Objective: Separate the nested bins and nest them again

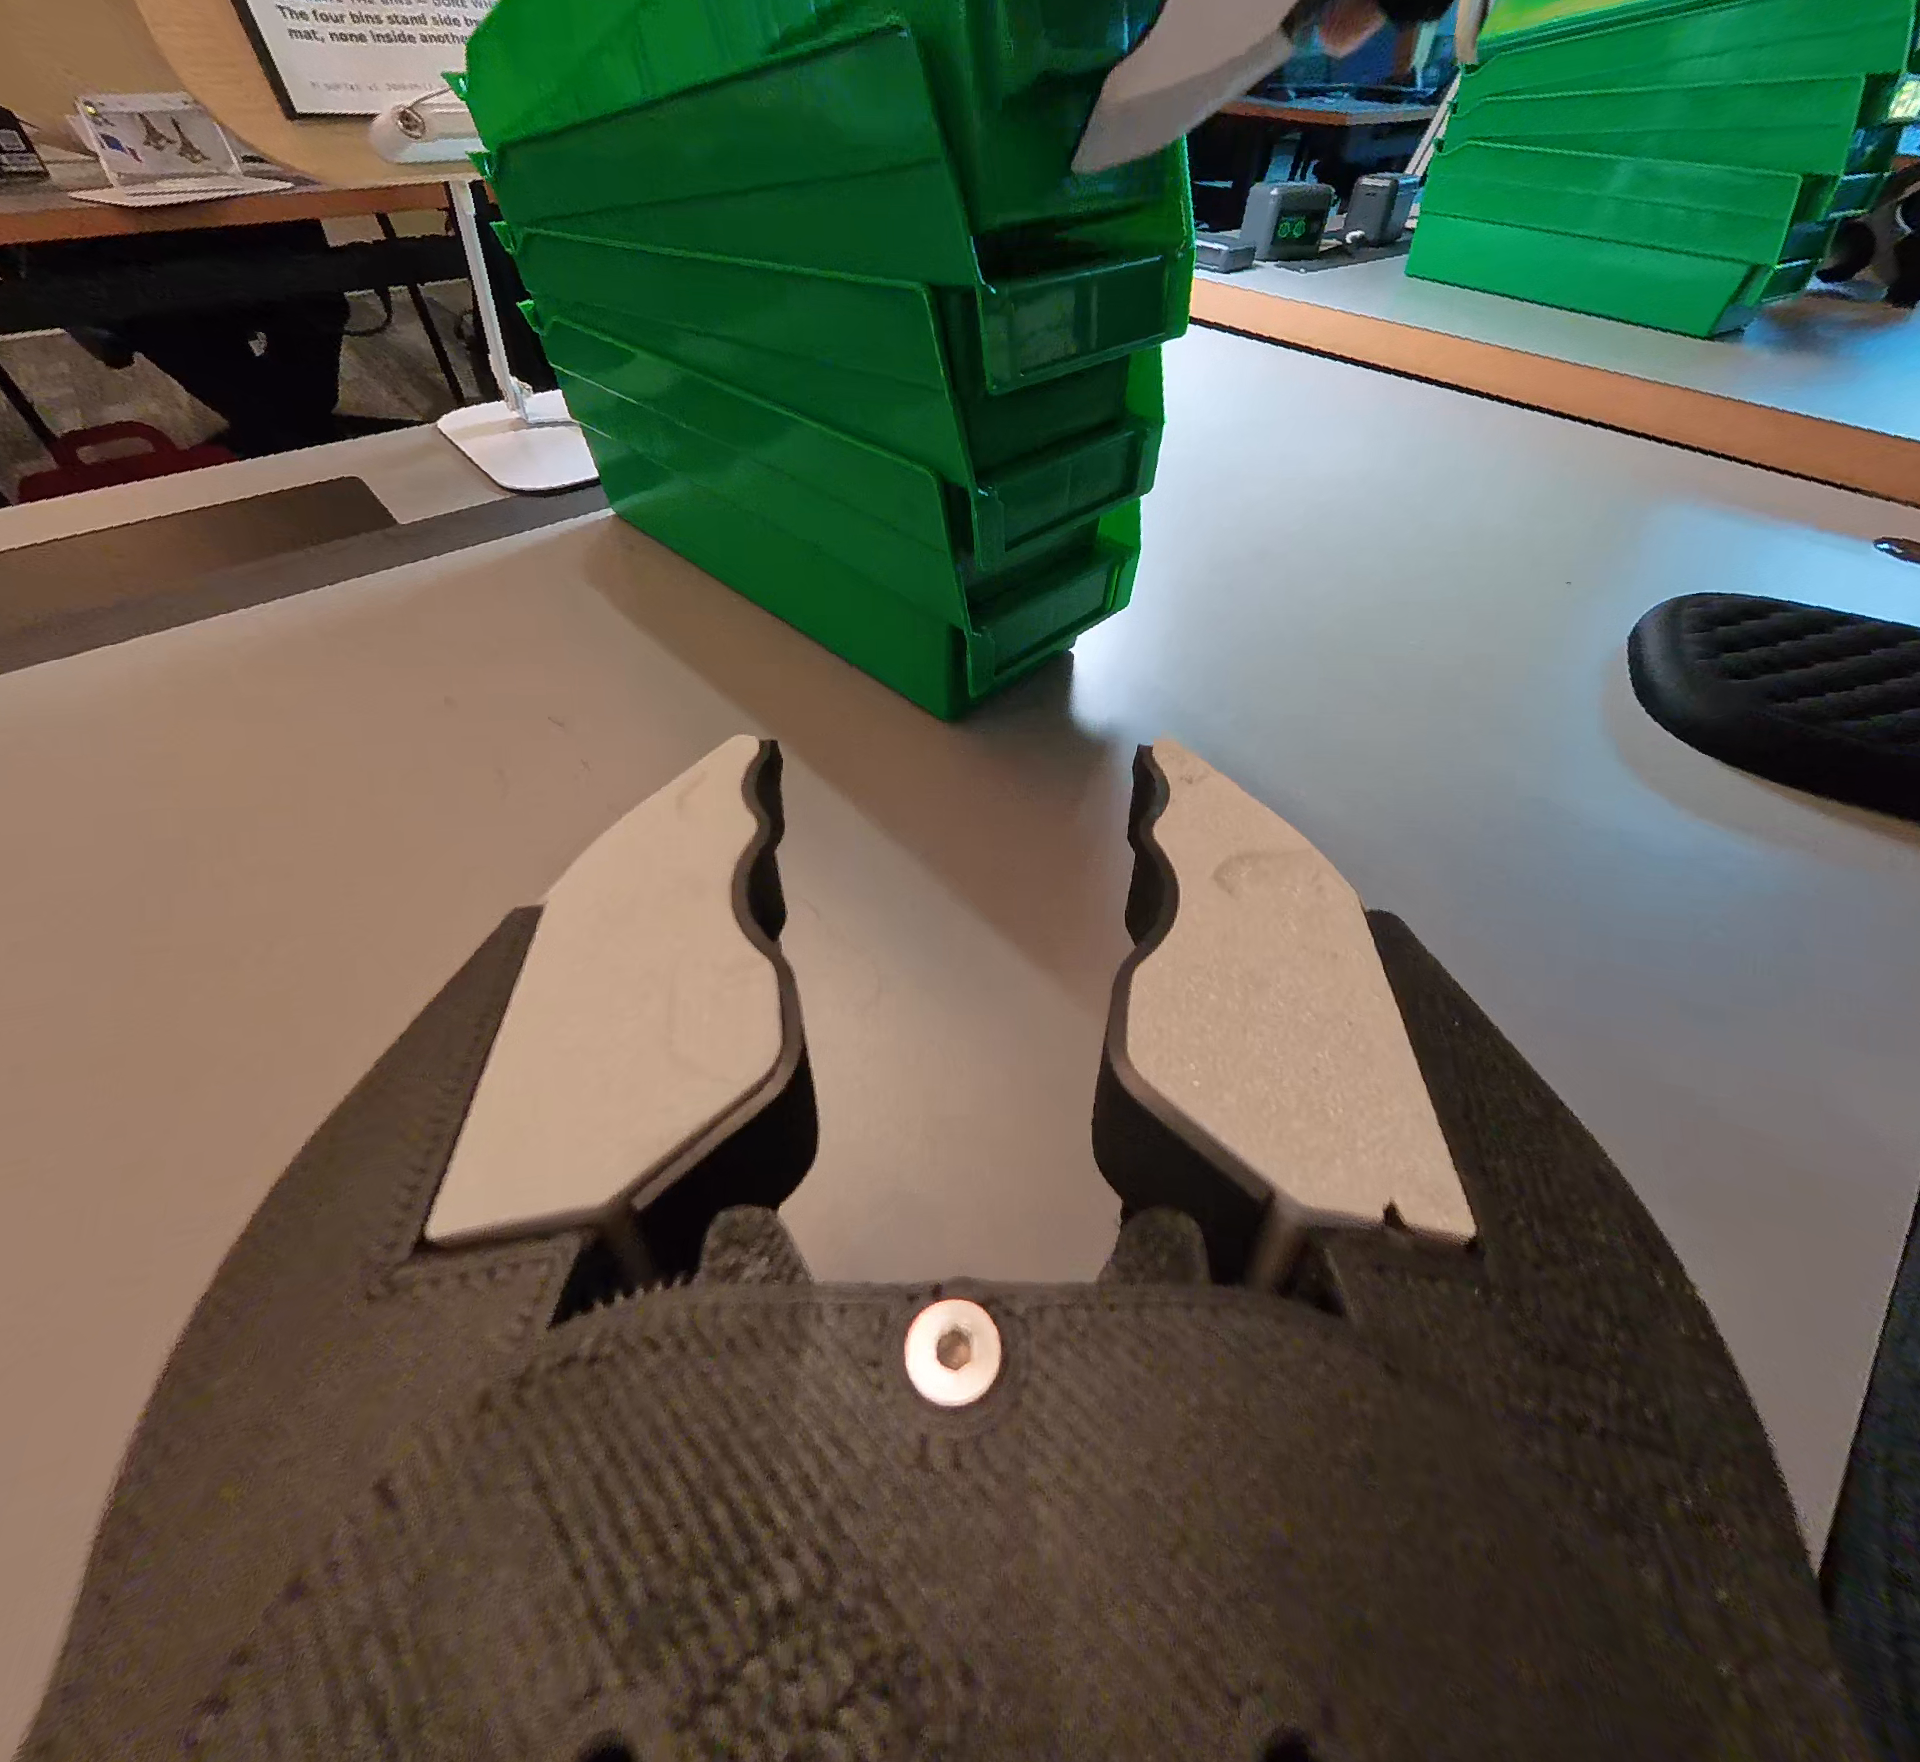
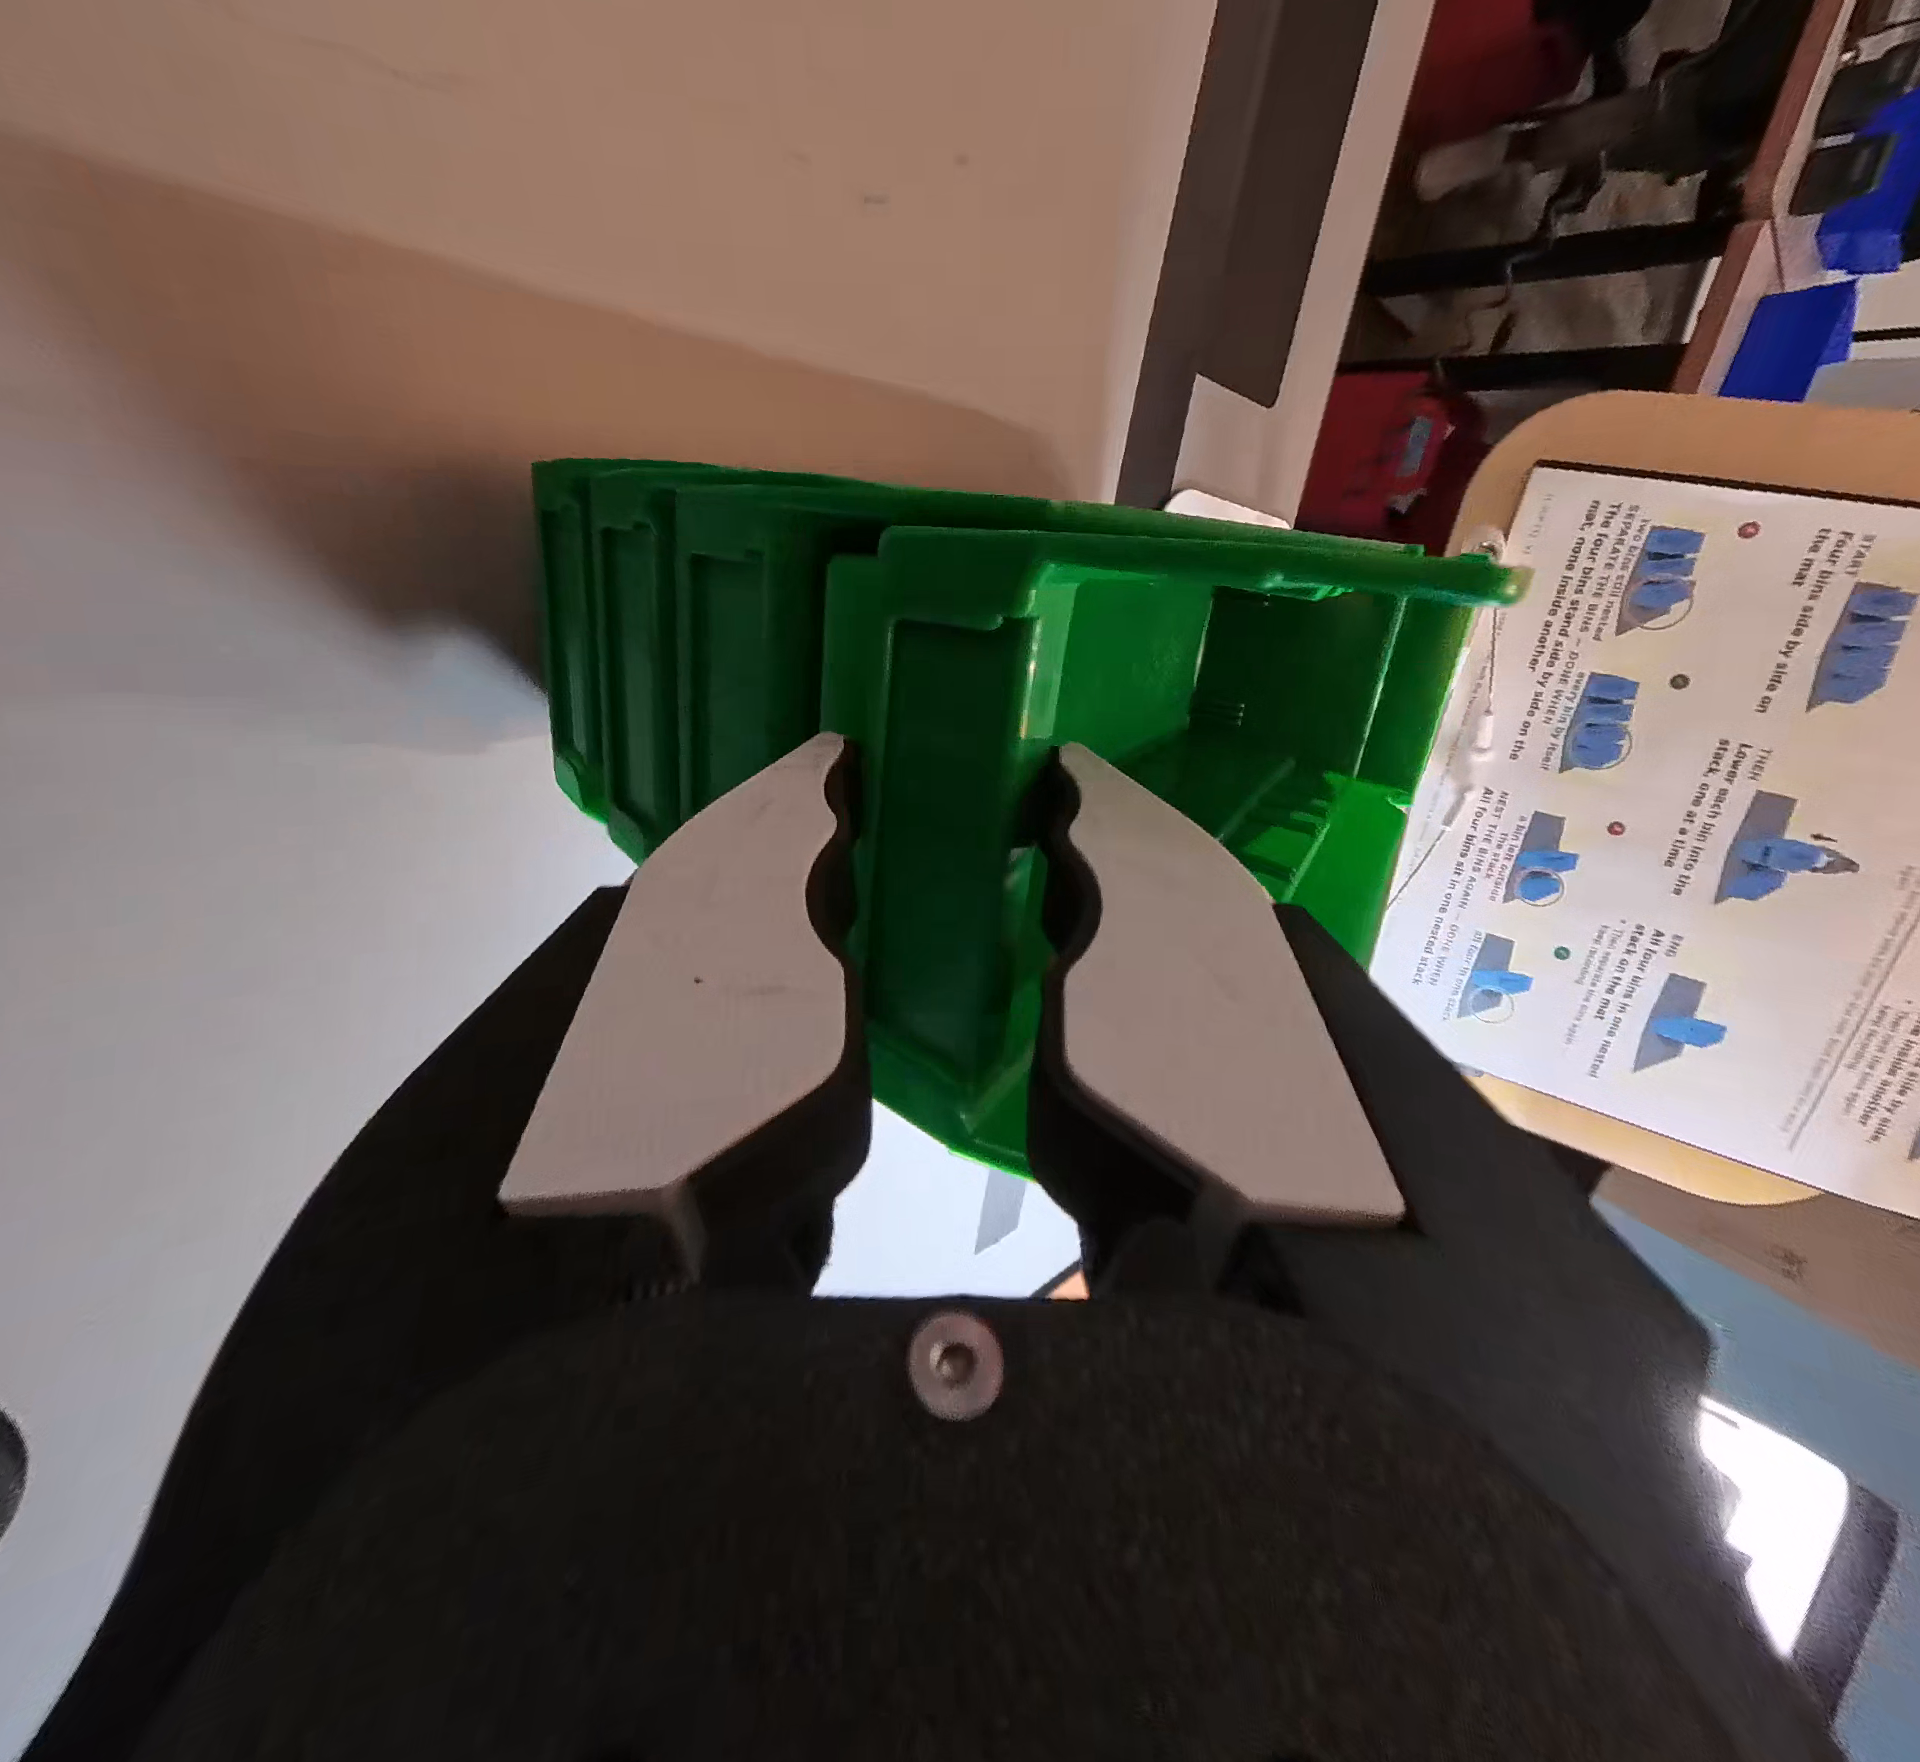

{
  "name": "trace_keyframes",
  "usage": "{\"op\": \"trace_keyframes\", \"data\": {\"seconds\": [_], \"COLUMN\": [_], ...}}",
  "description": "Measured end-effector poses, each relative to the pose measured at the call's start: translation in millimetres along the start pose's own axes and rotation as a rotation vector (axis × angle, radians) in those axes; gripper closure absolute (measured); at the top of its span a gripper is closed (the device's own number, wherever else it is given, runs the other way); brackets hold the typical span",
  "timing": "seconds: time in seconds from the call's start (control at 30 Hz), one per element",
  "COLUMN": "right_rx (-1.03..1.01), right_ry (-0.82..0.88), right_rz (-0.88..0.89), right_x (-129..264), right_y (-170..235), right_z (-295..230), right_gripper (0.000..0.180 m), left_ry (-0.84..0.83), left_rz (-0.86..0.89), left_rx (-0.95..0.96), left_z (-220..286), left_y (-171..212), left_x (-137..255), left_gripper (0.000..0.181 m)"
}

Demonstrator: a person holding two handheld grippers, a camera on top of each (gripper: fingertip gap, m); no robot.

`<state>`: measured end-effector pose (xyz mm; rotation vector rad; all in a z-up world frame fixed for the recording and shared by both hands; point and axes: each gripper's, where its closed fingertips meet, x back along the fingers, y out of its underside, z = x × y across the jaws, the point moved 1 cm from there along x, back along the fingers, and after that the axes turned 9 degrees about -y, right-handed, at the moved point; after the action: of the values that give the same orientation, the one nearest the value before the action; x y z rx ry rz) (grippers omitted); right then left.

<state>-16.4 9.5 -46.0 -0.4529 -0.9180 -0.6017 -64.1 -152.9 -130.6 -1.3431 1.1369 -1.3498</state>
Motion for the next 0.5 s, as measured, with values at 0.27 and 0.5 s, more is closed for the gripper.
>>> {"op": "trace_keyframes", "data": {"seconds": [0.27,0.5], "right_rx": [-0.032,-0.068], "right_ry": [0.121,0.277], "right_rz": [0.048,0.057], "right_x": [35,87], "right_y": [-3,22], "right_z": [30,47], "right_gripper": [0.147,0.147], "left_ry": [0.002,-0.003], "left_rz": [-0.004,-0.001], "left_rx": [-0.004,-0.011], "left_z": [1,1], "left_y": [1,1], "left_x": [-1,-1], "left_gripper": [0.117,0.117]}}
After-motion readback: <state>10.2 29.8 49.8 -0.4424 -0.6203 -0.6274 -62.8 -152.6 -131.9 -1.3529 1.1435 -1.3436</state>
